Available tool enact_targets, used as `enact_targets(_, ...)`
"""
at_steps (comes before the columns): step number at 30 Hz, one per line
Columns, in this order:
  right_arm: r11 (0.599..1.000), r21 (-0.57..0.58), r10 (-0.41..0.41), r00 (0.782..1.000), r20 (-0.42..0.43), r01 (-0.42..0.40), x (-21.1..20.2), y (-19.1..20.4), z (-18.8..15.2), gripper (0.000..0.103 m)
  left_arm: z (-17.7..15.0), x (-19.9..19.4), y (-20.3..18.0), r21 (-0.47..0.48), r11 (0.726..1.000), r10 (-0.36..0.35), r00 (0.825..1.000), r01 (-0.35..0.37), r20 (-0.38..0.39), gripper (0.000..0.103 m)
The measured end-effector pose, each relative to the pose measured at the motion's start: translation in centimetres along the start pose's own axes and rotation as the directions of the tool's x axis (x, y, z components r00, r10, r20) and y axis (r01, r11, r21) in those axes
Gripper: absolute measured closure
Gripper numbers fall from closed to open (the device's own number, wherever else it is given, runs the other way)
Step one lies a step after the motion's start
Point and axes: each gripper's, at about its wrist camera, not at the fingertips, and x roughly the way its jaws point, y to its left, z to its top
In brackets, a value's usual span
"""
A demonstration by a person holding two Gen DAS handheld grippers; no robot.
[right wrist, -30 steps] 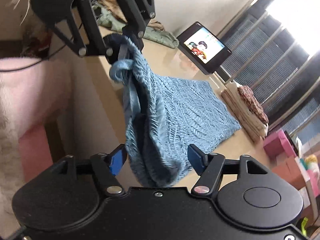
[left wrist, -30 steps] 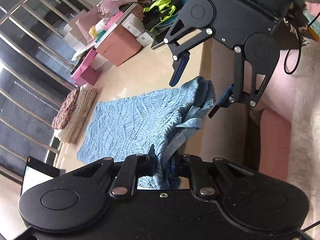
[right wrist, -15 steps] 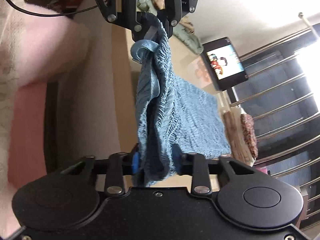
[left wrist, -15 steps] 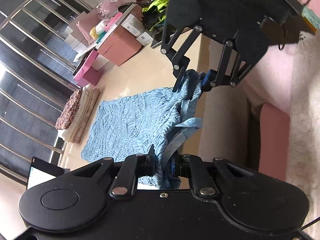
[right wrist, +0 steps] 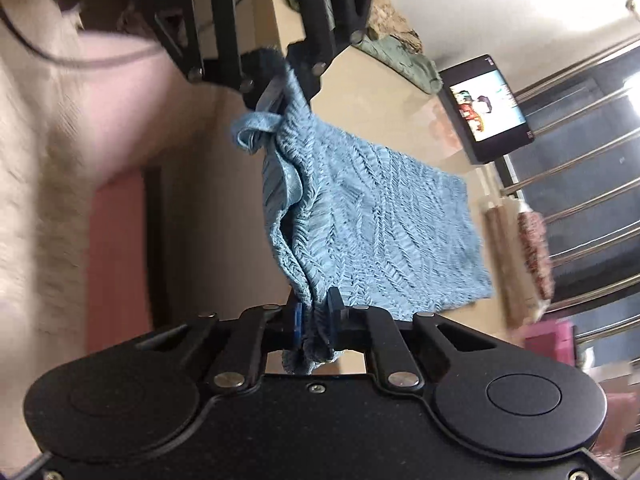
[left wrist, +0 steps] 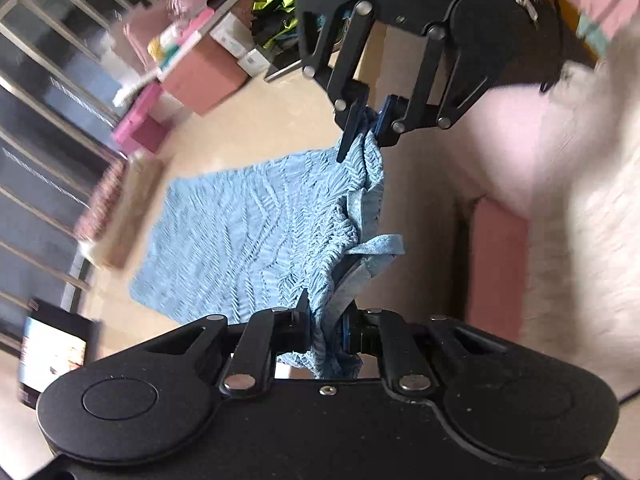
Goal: Fold clothes
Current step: 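Lift the hem end with both grippers and carry it over the strip, then lower the end onto the garment, open both grippers and press it flat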
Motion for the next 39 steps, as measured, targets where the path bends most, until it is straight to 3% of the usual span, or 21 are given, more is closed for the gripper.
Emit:
enact_targets(3, 0.992, 0.031, 0.118, 0.993, 0.025, -0.119, -1.3, -2.9, 0.3, 0.092, 0.4, -1.1, 2.7, -0.036, 0.995, -0.089, 0.996, 0.09, 0.007, 0.09)
enact_targets(7, 0.966, 0.104, 0.231, 0.972, 0.045, -0.235, -1.5, -10.1, 0.7, 0.092, 1.7, -0.8, 8.5, -0.073, 0.981, -0.182, 0.983, 0.181, -0.015, 0.09)
enact_targets(11, 0.903, 0.215, 0.372, 0.927, 0.041, -0.371, 1.9, -17.3, 0.5, 0.092, 2.8, 3.1, 14.4, -0.134, 0.954, -0.278, 0.957, 0.267, -0.076, 0.089)
enact_targets(14, 0.842, 0.32, 0.449, 0.893, 0.029, -0.433, 6.7, -20.3, -0.4, 0.091, 2.8, 7.9, 17.8, -0.207, 0.943, -0.289, 0.949, 0.26, -0.125, 0.088)
enact_targets(18, 0.789, 0.422, 0.478, 0.878, 0.034, -0.446, 12.4, -22.1, -2.5, 0.091, 1.6, 13.1, 20.3, -0.3, 0.917, -0.315, 0.94, 0.265, -0.132, 0.088)
enact_targets(21, 0.741, 0.499, 0.467, 0.879, 0.097, -0.449, 14.1, -22.8, -4.1, 0.086, 0.5, 14.3, 21.3, -0.352, 0.886, -0.355, 0.93, 0.301, -0.098, 0.086)
enact_targets(23, 0.709, 0.552, 0.434, 0.889, 0.148, -0.438, 14.3, -23.2, -5.4, 0.072, -0.5, 14.2, 22.1, -0.402, 0.862, -0.365, 0.929, 0.309, -0.068, 0.069)
enact_targets(25, 0.661, 0.61, 0.404, 0.892, 0.202, -0.437, 14.2, -23.8, -7.0, 0.063, -1.6, 13.7, 22.7, -0.446, 0.843, -0.357, 0.933, 0.302, -0.041, 0.062)
enact_targets(30, 0.492, 0.731, 0.321, 0.879, 0.353, -0.473, 12.6, -24.6, -11.2, 0.059, -4.6, 12.8, 23.3, -0.582, 0.733, -0.384, 0.921, 0.352, 0.074, 0.061)
enact_targets(34, 0.335, 0.78, 0.254, 0.848, 0.466, -0.529, 11.3, -23.8, -14.1, 0.057, -6.3, 12.5, 23.1, -0.657, 0.652, -0.377, 0.914, 0.378, 0.151, 0.061)
enact_targets(36, 0.28, 0.79, 0.236, 0.837, 0.494, -0.545, 11.1, -23.0, -14.9, 0.057, -6.8, 12.8, 23.0, -0.693, 0.607, -0.364, 0.911, 0.389, 0.192, 0.061)
enact_targets(37, 0.261, 0.797, 0.23, 0.837, 0.497, -0.545, 11.0, -22.4, -15.2, 0.057, -7.2, 13.0, 23.0, -0.719, 0.571, -0.354, 0.909, 0.396, 0.22, 0.061)
enact_targets(39, 0.246, 0.814, 0.222, 0.848, 0.481, -0.526, 11.2, -21.6, -15.2, 0.057, -8.2, 13.6, 23.1, -0.776, 0.473, -0.327, 0.901, 0.418, 0.286, 0.061)
